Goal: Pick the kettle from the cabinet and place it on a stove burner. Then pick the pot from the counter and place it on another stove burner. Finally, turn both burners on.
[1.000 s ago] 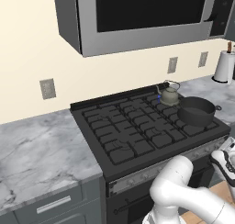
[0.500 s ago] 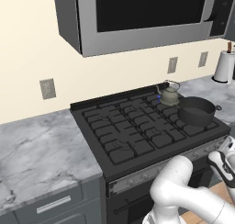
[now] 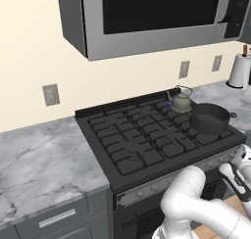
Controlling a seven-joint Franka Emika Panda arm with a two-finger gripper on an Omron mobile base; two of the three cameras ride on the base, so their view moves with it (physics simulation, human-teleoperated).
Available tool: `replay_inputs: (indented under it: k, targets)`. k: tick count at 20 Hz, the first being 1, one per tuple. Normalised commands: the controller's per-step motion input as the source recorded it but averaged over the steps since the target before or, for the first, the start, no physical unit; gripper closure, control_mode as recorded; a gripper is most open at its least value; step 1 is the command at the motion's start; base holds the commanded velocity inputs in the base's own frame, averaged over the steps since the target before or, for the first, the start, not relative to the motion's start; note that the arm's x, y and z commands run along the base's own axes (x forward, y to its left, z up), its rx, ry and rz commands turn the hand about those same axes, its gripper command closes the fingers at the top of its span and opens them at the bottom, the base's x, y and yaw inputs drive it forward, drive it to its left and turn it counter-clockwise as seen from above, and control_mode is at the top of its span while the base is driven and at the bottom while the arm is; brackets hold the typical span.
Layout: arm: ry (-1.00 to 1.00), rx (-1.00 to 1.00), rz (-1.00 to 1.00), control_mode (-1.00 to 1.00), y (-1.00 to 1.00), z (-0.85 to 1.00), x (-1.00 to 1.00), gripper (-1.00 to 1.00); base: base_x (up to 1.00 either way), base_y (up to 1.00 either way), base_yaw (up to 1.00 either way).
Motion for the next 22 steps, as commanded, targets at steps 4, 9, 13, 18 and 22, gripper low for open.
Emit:
replay_inputs:
  k: [4,9,13,18,22]
  targets:
    - [0.0,-0.14,0.03,-1.0,0.0,0.0,0.0,1.0,0.0,0.0,0.0]
    - [0.0,-0.11,0.01,-1.0,0.02,0.0,0.0,1.0,0.0,0.0,0.0]
    - [0.01,-0.07,0.0,-1.0,0.05,0.0,0.0,1.0,0.0,0.0,0.0]
    - [0.03,-0.03,0.0,-1.0,0.04,-0.01,0.0,1.0,0.0,0.0,0.0]
    - [0.06,-0.01,0.0,-1.0,0.01,-0.02,0.0,-1.0,0.0,0.0,0.0]
